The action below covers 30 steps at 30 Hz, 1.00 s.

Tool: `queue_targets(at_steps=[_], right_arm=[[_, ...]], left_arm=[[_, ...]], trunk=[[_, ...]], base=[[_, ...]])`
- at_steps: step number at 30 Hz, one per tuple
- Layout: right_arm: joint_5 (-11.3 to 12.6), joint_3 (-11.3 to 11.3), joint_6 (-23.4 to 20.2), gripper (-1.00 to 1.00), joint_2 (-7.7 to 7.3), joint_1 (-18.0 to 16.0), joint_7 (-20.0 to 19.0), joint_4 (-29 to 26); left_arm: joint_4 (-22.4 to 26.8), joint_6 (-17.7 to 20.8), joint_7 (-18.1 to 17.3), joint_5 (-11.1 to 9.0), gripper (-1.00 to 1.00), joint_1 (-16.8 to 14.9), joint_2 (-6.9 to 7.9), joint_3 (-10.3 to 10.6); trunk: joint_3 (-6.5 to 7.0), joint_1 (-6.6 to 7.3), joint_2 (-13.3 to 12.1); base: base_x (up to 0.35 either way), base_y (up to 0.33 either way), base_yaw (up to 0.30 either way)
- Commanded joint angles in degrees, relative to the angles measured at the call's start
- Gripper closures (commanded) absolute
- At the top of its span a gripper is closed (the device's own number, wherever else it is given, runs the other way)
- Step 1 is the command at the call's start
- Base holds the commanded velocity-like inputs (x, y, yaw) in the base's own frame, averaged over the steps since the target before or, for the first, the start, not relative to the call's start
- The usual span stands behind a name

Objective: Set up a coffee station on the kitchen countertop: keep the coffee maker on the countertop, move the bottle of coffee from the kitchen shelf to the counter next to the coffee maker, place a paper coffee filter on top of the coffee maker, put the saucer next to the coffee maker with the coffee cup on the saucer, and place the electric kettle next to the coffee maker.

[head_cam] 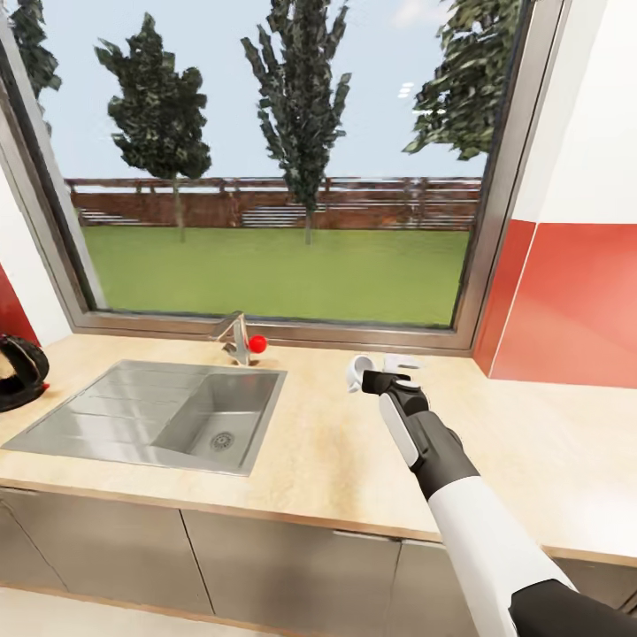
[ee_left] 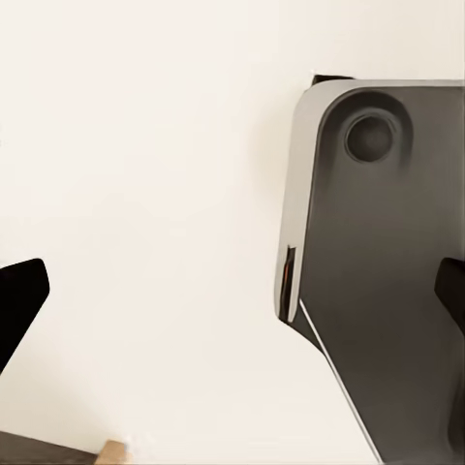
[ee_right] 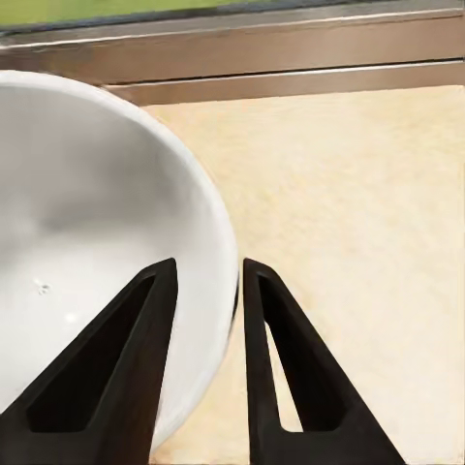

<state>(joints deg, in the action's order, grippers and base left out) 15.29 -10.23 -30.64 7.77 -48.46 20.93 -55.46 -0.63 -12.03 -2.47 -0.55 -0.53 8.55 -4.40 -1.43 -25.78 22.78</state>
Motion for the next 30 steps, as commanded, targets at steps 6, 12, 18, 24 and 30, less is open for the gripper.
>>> queue_targets(at_steps=[6, 12, 18, 24, 30], right_arm=[[0.62, -0.21, -0.13, 1.00, 0.02, -0.06, 0.51, -0.03], [0.69, -0.22, -0.19, 1.00, 0.62, -0.06, 0.51, 0.07], [0.65, -0.22, -0.21, 1.00, 0.67, -0.06, 0.51, 0.09], [0.65, -0.22, -0.21, 1.00, 0.67, -0.06, 0.51, 0.09], [0.64, -0.22, -0.21, 1.00, 0.67, -0.06, 0.51, 0.09]], left_arm=[[-0.07, -0.18, -0.26, -0.06, -1.00, -0.05, -0.02, -0.43], [0.01, -0.18, -0.26, -0.06, -1.00, -0.06, -0.02, -0.43], [0.02, -0.18, -0.26, -0.06, -1.00, -0.05, -0.02, -0.43], [0.02, -0.18, -0.26, -0.06, -1.00, -0.04, -0.04, -0.43], [0.02, -0.18, -0.26, -0.06, -1.00, -0.05, -0.06, -0.45]], trunk=[[-0.14, 0.00, 0.14], [-0.14, 0.00, 0.14], [-0.14, 0.00, 0.14], [-0.14, 0.00, 0.14], [-0.14, 0.00, 0.14]], base=[[-0.336, 0.016, 0.279], [-0.293, 0.169, 0.279], [-0.173, 0.252, 0.279], [-0.022, 0.295, 0.279], [-0.001, 0.306, 0.279]])
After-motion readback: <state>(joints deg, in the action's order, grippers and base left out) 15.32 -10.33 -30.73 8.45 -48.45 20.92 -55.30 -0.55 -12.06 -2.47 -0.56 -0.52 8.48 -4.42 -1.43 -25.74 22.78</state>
